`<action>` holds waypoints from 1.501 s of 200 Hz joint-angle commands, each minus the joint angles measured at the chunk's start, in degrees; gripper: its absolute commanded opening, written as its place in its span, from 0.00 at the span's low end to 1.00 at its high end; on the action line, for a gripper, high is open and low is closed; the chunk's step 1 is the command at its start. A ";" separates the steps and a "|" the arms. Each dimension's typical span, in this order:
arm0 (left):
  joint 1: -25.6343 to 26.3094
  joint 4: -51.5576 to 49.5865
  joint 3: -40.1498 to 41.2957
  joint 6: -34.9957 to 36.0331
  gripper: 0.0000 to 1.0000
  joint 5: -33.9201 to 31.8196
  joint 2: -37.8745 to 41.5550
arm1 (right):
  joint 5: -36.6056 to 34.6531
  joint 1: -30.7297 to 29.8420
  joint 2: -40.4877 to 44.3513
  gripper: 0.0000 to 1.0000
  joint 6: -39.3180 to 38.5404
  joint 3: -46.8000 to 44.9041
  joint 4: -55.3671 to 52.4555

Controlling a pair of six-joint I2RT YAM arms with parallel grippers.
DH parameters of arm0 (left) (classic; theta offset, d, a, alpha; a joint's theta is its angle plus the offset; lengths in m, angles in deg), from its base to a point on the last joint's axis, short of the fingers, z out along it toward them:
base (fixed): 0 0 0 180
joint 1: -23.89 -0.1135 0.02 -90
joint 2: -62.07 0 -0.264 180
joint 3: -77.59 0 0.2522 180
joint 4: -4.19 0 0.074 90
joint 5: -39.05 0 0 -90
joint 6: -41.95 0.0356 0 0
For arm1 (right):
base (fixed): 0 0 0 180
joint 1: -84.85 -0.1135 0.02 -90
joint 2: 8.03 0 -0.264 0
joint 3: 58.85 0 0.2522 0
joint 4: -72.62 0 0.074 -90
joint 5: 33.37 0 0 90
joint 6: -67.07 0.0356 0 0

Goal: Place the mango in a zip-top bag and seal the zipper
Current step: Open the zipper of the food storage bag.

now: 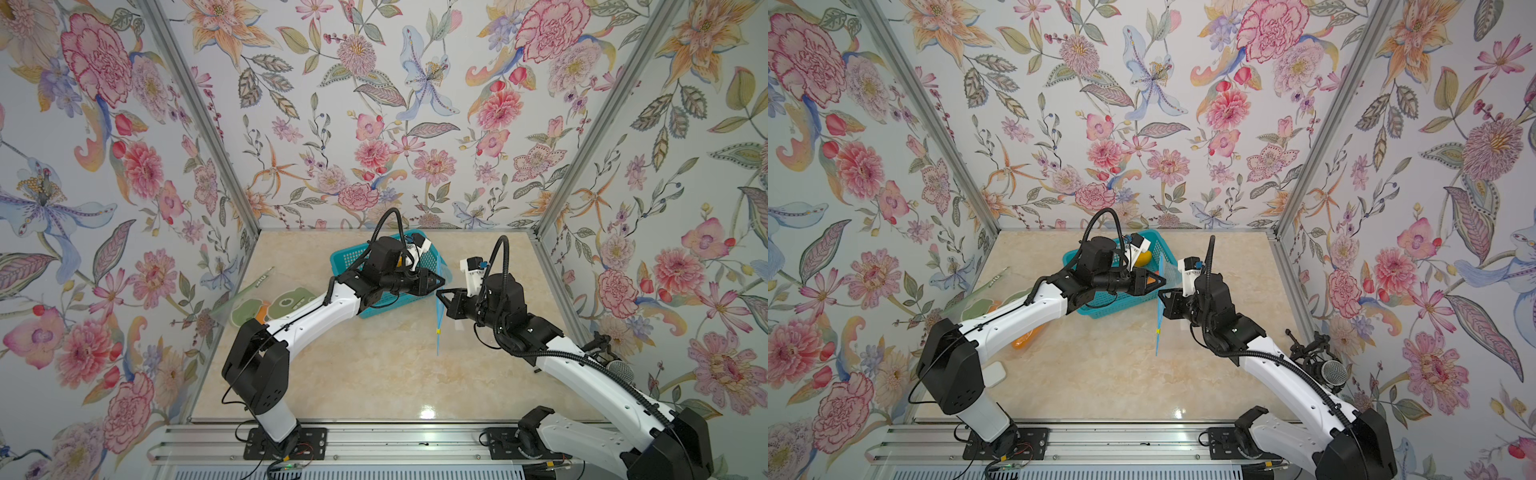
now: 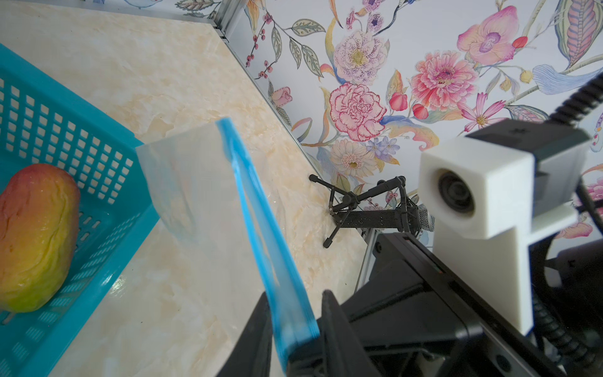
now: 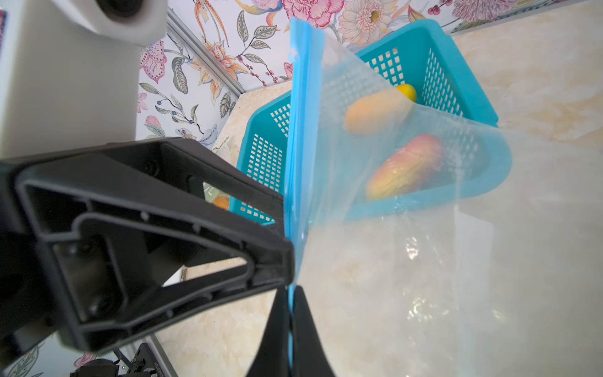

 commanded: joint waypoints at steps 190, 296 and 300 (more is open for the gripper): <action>-0.52 1.59 0.58 -1.55 0.23 0.99 -1.08 | -1.16 -0.91 -0.07 0.00 -0.89 1.32 1.86; -0.36 -2.37 -2.22 -0.04 0.00 -2.68 -1.98 | -2.69 -1.68 -0.74 0.00 -1.60 1.33 1.61; -0.36 -2.90 -2.32 0.25 0.00 -3.62 -1.85 | -3.01 -1.68 -0.60 0.00 -1.57 1.29 1.44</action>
